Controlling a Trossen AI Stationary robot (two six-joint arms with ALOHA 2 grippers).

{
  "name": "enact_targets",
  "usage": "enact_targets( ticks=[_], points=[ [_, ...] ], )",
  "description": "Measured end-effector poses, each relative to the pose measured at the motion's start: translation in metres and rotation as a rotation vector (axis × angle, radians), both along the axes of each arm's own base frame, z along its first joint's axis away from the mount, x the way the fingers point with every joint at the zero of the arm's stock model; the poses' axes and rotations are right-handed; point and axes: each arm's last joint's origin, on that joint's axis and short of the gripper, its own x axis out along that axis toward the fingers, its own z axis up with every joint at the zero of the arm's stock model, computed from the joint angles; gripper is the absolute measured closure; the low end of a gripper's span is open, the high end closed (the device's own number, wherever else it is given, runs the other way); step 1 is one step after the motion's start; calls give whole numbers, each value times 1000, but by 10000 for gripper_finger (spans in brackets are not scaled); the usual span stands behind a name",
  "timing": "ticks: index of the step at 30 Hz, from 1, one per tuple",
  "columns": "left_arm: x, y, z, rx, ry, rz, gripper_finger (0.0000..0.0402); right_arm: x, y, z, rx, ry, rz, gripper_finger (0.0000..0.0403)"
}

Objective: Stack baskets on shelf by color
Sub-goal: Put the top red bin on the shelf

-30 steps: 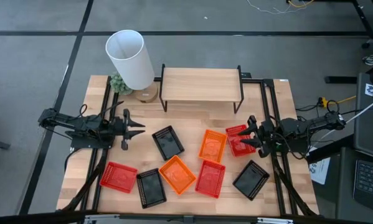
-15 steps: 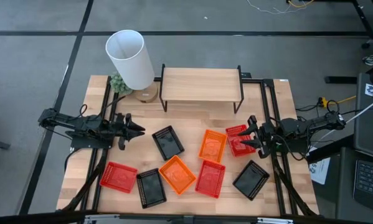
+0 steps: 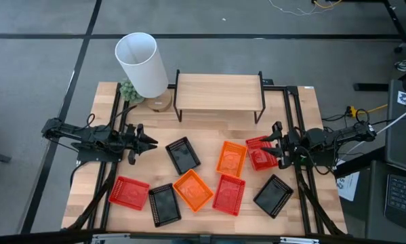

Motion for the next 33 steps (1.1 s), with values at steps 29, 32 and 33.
enact_targets(
  ticks=[29, 32, 33],
  points=[
    [0, 4, 0, 53, 1, 129, 308, 46, 67, 118, 47, 978, 91, 247],
    [0, 4, 0, 85, 3, 132, 308, 52, 74, 110, 18, 1163, -9, 247],
    [0, 4, 0, 94, 4, 132, 308, 54, 75, 107, 7, 1210, -35, 247]
  ],
)
